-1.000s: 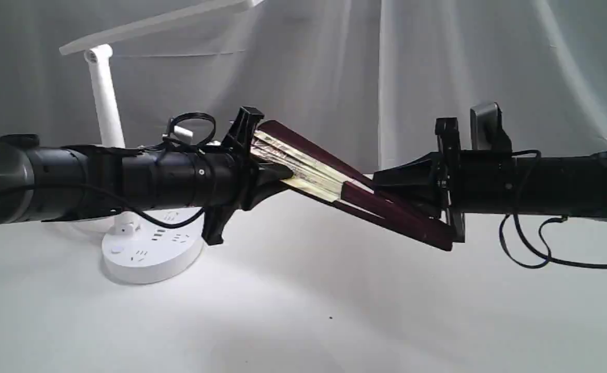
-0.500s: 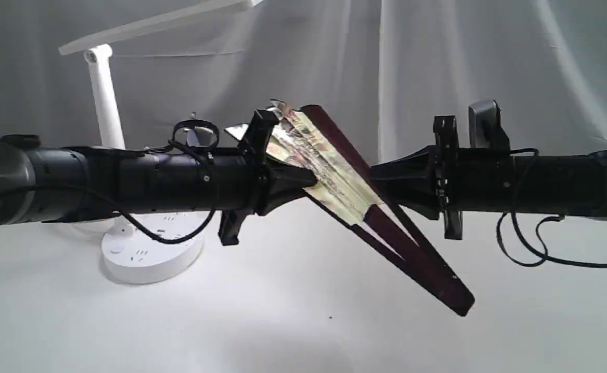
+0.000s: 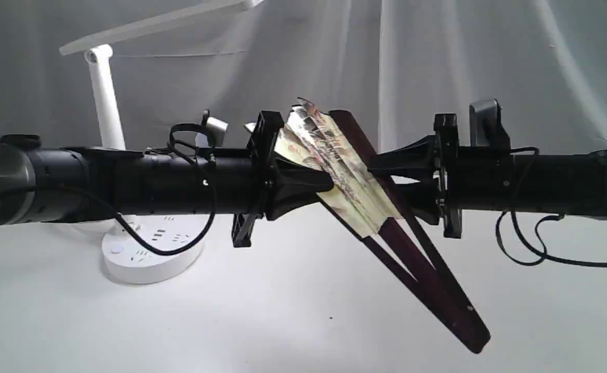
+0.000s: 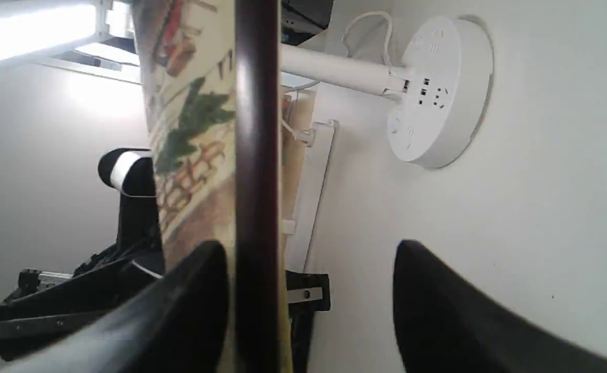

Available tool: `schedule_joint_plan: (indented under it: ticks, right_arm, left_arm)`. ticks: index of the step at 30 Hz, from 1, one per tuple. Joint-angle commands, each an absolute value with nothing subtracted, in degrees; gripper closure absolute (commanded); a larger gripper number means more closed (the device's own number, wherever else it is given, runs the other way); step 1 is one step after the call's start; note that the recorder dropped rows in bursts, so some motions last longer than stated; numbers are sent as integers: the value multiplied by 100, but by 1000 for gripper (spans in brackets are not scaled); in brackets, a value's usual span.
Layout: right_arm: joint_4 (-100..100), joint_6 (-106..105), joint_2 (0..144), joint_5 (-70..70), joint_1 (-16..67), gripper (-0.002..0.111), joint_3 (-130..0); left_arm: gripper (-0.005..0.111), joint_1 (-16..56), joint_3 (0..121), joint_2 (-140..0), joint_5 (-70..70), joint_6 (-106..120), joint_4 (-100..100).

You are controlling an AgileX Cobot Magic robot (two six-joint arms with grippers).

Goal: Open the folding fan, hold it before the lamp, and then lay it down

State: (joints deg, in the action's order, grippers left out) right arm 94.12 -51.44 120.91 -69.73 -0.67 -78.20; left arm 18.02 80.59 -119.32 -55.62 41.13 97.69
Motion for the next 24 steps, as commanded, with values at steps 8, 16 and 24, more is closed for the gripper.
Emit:
schedule_joint_plan:
  ticks: [8, 16, 24]
  right_arm:
    - [9455, -5469, 12028, -6996, -78, 58, -7812]
    - [9455, -5480, 12028, -6996, -67, 59, -7812]
    - [9368, -5480, 12028, -6996, -57, 66, -7812]
  left_arm:
    - [107, 1714, 8056, -11925, -6261, 3900, 8739]
    - [107, 1714, 8056, -11925, -6517, 3947, 8787]
    - [107, 1714, 8056, -11925, -6903, 4051, 8788]
